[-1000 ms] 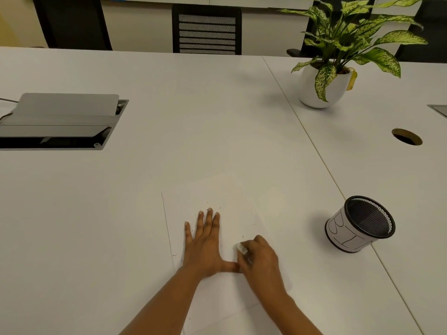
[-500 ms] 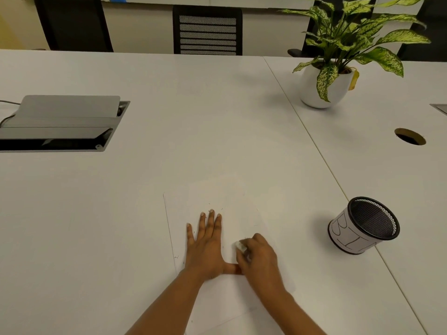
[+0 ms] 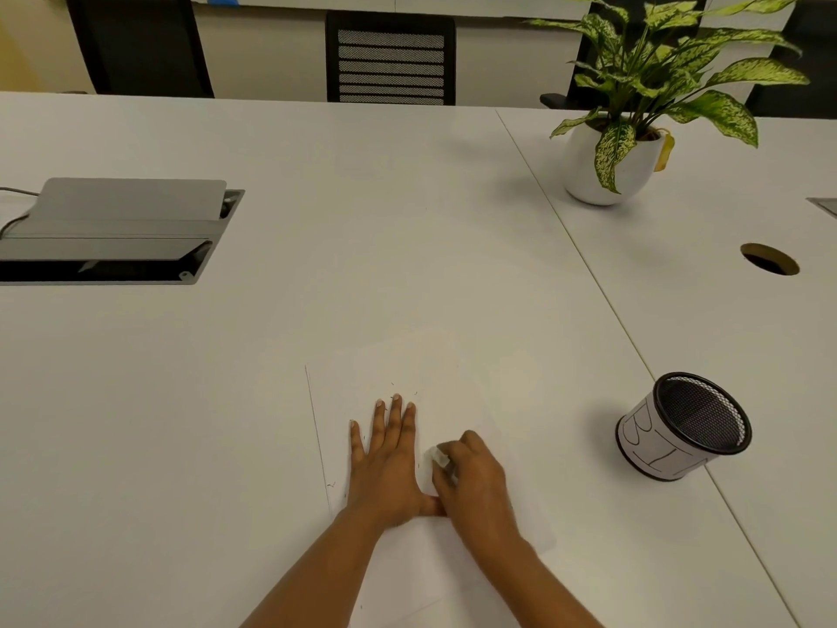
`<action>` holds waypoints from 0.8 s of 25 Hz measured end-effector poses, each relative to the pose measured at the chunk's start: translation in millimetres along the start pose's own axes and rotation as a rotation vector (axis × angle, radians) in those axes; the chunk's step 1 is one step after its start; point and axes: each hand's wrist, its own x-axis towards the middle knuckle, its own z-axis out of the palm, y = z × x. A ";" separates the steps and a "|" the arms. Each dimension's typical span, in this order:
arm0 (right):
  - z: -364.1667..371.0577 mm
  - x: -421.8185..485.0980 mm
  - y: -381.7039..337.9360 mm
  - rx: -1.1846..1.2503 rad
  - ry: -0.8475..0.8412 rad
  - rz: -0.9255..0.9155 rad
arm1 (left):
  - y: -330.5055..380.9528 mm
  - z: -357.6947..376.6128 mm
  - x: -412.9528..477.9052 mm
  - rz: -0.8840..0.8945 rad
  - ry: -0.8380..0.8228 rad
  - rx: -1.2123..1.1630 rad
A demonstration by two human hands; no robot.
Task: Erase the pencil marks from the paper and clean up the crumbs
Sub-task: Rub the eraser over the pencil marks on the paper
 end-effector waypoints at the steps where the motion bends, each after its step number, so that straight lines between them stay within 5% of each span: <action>1: -0.7 0.7 0.3 0.002 0.000 -0.015 | 0.1 -0.4 -0.4 0.000 0.003 -0.005; 7: -29.7 43.3 24.6 -0.046 0.148 0.205 | 0.3 -1.7 -1.2 0.001 -0.002 -0.010; 13: -5.0 15.1 4.6 -0.024 0.067 0.039 | 1.7 -1.1 -1.8 0.000 0.013 -0.017; 20: -28.6 49.4 27.9 0.065 0.199 0.322 | 0.7 -2.1 -1.7 0.002 -0.002 -0.019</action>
